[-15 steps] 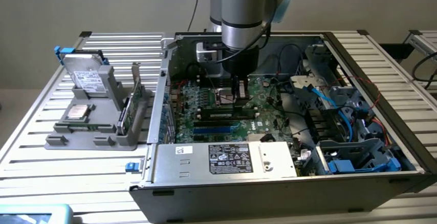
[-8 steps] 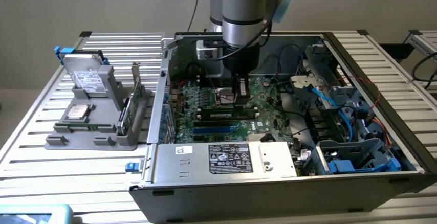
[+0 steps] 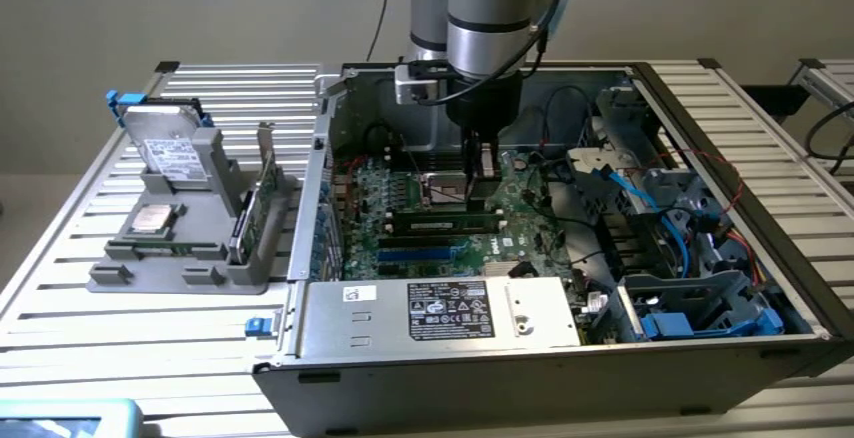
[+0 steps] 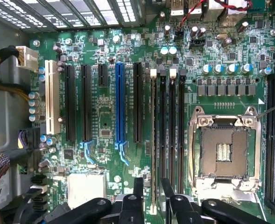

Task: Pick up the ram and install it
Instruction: 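Insert the ram into the slot, then press down the ram until it locks into place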

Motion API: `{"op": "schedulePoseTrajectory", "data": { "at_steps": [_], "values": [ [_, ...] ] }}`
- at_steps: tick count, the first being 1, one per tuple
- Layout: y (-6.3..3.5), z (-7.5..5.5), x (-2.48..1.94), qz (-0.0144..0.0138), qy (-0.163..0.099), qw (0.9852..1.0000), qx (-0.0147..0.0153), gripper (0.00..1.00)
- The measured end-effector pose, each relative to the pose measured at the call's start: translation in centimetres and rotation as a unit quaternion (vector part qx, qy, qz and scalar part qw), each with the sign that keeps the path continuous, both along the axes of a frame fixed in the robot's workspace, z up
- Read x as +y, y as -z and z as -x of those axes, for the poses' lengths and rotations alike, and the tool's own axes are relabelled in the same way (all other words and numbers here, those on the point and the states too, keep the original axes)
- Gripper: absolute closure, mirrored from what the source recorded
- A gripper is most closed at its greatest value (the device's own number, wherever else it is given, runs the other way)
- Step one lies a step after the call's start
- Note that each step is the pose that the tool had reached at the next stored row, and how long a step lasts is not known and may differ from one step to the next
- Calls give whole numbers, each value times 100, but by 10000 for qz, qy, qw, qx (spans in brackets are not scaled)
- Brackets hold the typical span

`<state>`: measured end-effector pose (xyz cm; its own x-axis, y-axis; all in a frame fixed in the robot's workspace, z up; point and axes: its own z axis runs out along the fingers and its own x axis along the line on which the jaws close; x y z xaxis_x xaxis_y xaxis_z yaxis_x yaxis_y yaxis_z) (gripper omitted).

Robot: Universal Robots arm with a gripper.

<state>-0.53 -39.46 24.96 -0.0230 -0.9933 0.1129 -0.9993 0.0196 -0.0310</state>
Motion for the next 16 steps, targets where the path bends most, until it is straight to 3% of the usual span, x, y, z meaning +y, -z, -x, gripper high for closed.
{"op": "schedulePoseTrajectory", "data": {
  "at_steps": [12, 16],
  "values": [
    [-1, 0, 0, 1, 0, 10000, 0, 72],
    [-1, 0, 0, 1, -1, 10000, 0, 87]
  ]
}}
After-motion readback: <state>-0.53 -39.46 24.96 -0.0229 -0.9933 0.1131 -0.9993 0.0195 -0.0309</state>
